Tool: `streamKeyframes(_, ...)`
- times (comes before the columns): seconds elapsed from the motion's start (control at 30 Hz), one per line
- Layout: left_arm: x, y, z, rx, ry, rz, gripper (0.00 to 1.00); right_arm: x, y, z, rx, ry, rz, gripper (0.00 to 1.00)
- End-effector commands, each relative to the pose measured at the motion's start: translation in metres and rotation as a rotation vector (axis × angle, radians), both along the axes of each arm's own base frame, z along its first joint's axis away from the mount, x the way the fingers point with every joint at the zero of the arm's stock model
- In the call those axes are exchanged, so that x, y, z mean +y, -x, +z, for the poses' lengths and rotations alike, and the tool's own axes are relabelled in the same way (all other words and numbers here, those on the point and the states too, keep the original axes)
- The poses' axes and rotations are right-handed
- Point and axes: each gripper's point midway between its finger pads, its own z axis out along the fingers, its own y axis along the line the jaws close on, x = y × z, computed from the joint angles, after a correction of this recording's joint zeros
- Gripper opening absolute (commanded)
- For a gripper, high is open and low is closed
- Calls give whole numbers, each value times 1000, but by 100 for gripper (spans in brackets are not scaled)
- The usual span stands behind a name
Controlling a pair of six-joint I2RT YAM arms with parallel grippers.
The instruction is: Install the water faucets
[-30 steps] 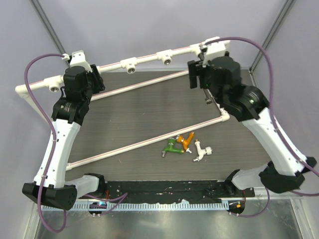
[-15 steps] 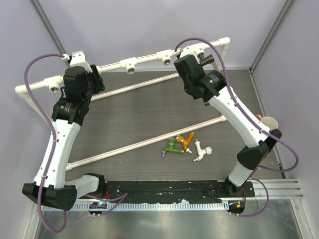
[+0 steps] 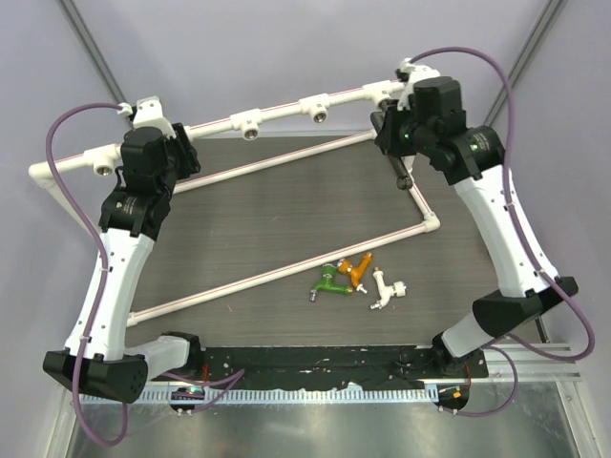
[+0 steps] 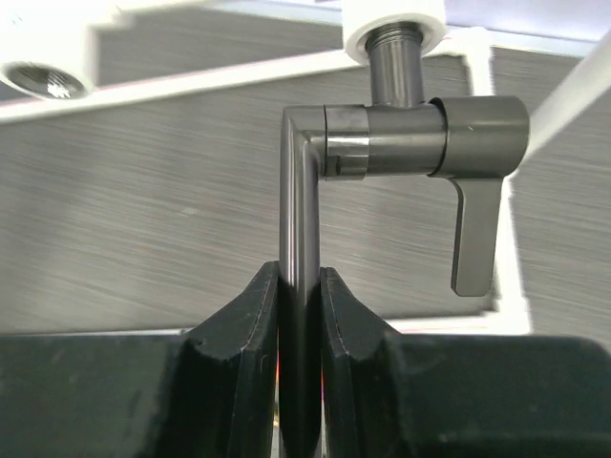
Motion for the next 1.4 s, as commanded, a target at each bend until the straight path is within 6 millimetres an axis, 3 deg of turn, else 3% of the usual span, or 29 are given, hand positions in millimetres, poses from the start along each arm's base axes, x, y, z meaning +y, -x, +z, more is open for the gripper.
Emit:
streamKeyframes(0.0,42,5,26,-86,-27,179,0,15,-1,104,-265,-474,137,1)
streamKeyframes(0.03,42,5,26,-85,-29,179,0,21,4,108,-255,-528,194,1)
streamKeyframes(0.07,42,4,25,-85,-29,179,0,9,-6,109,-263,-613,160,1)
streamKeyframes(0.13,42,5,26,-86,-30,181,0,7,1,134,-320,-731,236,1)
streamKeyframes(0.17,42,5,26,-84,-30,180,0,-7,-8,121,-265,-836,189,1)
streamKeyframes(0.2,42,5,26,-84,-30,180,0,-12,-6,126,-263,-911,197,1)
streamKeyframes(0.23,42,4,25,-83,-31,181,0,-14,0,148,-343,-967,288,1)
streamKeyframes(0.27,42,5,26,-84,-30,180,0,-17,-4,133,-240,-1128,260,1)
streamKeyframes(0.3,42,5,26,-84,-30,180,0,-35,-9,134,-251,-1197,244,1)
streamKeyframes(0.33,42,5,26,-86,-30,180,0,-39,-4,148,-324,-1245,324,1)
streamKeyframes(0.37,42,4,26,-86,-29,178,0,-43,-9,134,-274,-1326,313,1)
streamKeyframes(0.4,42,5,26,-86,-31,177,0,-47,-8,136,-224,-1436,311,1)
streamKeyframes(0.6,42,5,26,-87,-31,180,0,-72,-10,124,-244,-1610,301,2)
streamKeyframes(0.67,42,4,25,-84,-31,177,0,-76,-7,126,-266,-1581,299,8)
streamKeyframes(0.77,41,4,25,-84,-29,175,0,-71,-1,131,-308,-1445,294,35)
streamKeyframes(0.8,41,5,26,-86,-29,175,0,-69,1,130,-303,-1396,290,52)
streamKeyframes(0.83,41,4,26,-87,-28,175,0,-70,-6,122,-319,-1289,243,59)
streamKeyframes(0.87,41,4,25,-84,-29,174,0,-69,2,128,-345,-1227,230,66)
streamKeyframes(0.9,41,4,26,-86,-28,172,0,-76,-9,104,-276,-1173,109,75)
streamKeyframes(0.93,41,4,25,-84,-27,173,0,-82,-7,114,-366,-1019,98,79)
streamKeyframes(1.0,40,4,26,-86,-24,169,0,-95,-7,99,-344,-901,-33,85)
streamKeyframes(1.03,40,3,25,-85,-22,168,0,-97,-3,110,-379,-853,-41,85)
streamKeyframes(1.1,39,4,26,-87,-18,164,0,-99,-6,97,-360,-745,-66,85)
streamKeyframes(1.13,38,3,25,-85,-18,162,0,-100,-5,110,-393,-703,-73,85)
streamKeyframes(1.2,39,4,26,-86,-20,163,0,-84,-8,97,-349,-590,-60,85)
streamKeyframes(1.23,39,4,26,-88,-20,165,0,-84,-17,102,-369,-540,-105,85)
streamKeyframes(1.3,40,5,28,-91,-21,168,0,-68,-21,93,-337,-454,-86,85)
streamKeyframes(1.37,40,6,28,-92,-21,169,0,-69,-35,93,-340,-409,-123,84)
